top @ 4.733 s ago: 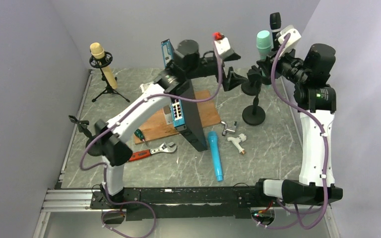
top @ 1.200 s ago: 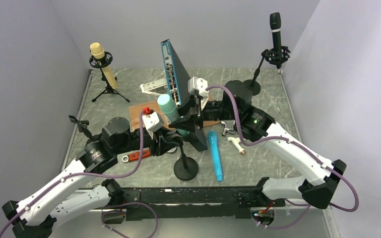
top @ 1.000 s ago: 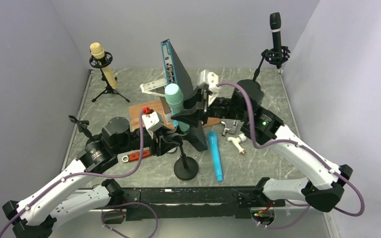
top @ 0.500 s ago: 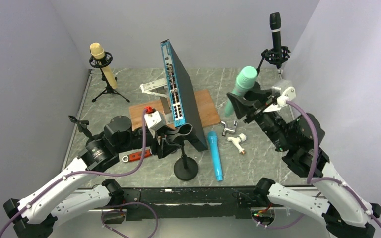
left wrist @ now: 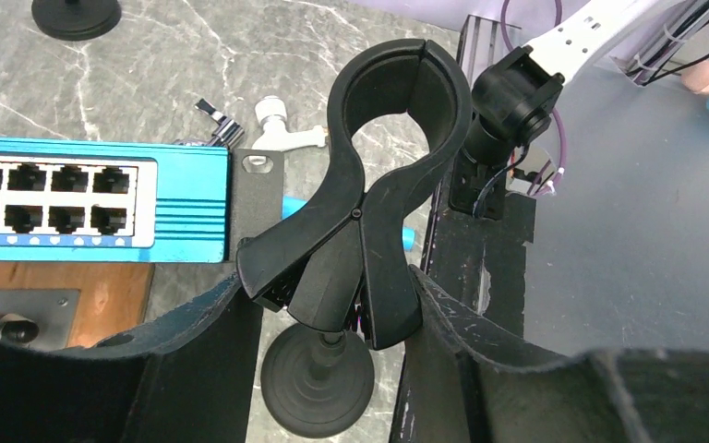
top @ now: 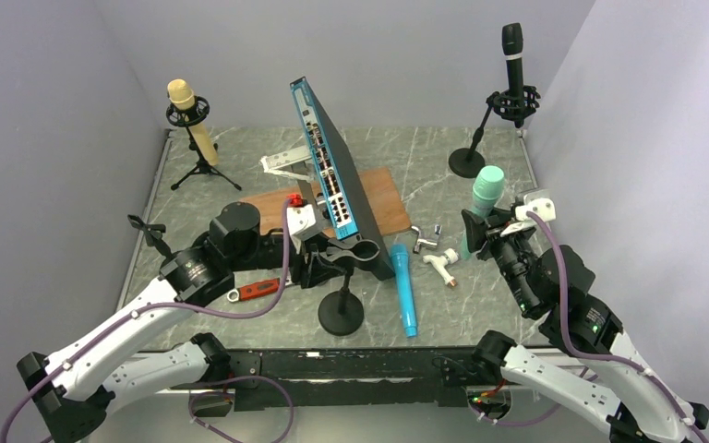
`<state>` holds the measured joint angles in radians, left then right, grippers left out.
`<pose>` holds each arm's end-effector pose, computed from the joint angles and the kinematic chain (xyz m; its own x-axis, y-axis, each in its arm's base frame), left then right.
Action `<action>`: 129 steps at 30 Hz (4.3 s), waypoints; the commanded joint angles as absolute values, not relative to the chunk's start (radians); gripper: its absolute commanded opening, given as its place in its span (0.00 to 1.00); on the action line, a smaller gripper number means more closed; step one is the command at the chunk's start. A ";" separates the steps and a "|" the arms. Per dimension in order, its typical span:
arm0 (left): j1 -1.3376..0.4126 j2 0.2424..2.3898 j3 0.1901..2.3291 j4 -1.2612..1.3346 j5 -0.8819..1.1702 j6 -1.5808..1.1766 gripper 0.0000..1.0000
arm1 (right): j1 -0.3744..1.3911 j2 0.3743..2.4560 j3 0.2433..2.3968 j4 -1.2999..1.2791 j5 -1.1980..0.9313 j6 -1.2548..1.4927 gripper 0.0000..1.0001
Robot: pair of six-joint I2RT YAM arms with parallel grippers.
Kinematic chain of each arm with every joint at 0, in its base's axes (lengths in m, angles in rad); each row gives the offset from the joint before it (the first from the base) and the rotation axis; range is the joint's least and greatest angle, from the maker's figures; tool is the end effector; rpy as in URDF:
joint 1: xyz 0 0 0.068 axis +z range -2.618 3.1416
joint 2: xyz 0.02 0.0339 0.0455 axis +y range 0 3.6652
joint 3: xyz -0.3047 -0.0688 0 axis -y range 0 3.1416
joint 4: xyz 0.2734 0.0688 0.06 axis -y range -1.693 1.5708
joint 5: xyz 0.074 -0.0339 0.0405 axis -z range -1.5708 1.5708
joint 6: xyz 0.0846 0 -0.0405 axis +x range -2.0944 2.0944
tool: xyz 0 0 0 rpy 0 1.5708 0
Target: Remove the microphone from the stand
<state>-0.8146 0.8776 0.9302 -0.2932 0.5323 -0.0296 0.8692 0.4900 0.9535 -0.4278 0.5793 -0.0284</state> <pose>0.1320 -0.2025 0.3872 -0.1920 0.1664 -0.9672 0.9597 0.2377 -0.1496 0.1087 0.0569 0.4380 0.0311 0.0000 -0.9995 -0.2853 0.9584 -0.0088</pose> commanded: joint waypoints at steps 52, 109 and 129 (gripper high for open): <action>-0.823 1.025 0.693 -0.441 0.544 0.052 0.00 | 0.870 0.543 0.906 -0.423 0.612 0.041 0.00; -0.782 0.466 0.710 -0.193 -0.295 0.007 0.84 | 0.033 1.715 1.029 -0.670 0.313 0.154 0.11; -0.755 0.462 0.699 -0.186 -0.286 -0.030 0.84 | 0.026 1.715 1.029 -0.657 0.213 0.151 0.64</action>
